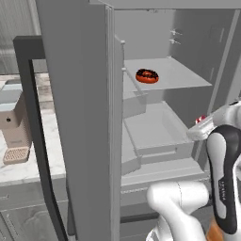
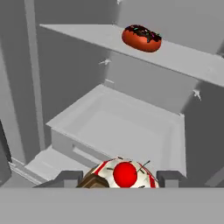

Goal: Take the donut and cupcake from the fridge and place them on the empty tray on the dining counter.

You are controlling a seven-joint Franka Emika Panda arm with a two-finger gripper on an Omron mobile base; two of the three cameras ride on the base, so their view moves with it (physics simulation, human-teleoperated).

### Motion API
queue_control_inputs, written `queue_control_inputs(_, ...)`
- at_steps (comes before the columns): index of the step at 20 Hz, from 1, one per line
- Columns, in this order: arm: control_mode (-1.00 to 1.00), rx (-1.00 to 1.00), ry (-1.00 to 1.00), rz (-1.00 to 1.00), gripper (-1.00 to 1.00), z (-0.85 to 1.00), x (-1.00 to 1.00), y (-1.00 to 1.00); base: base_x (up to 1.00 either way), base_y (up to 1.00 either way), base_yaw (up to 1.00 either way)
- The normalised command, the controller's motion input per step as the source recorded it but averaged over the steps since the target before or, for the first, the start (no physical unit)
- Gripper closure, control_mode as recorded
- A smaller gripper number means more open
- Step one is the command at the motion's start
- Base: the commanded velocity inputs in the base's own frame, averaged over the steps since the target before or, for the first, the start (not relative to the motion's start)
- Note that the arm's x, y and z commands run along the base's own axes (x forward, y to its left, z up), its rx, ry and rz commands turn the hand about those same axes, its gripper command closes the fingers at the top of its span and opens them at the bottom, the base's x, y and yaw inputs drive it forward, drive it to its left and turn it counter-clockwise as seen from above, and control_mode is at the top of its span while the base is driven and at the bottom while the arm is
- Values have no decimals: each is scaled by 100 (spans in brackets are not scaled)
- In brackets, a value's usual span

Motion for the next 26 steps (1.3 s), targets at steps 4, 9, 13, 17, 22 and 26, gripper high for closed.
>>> queue_control_inputs(4,-100,0,-23,3,100,74,-78,2,0,0,0)
queue_control_inputs(9,100,0,-10,7,100,23,-41,18,-9,5,2)
queue_control_inputs(13,100,0,0,0,100,0,0,0,-48,19,8)
queue_control_inputs(17,100,0,0,0,100,0,0,0,-93,0,10)
queue_control_inputs(22,100,0,0,0,100,0,0,0,-100,0,16)
queue_control_inputs(26,100,0,0,0,100,0,0,0,-89,0,25)
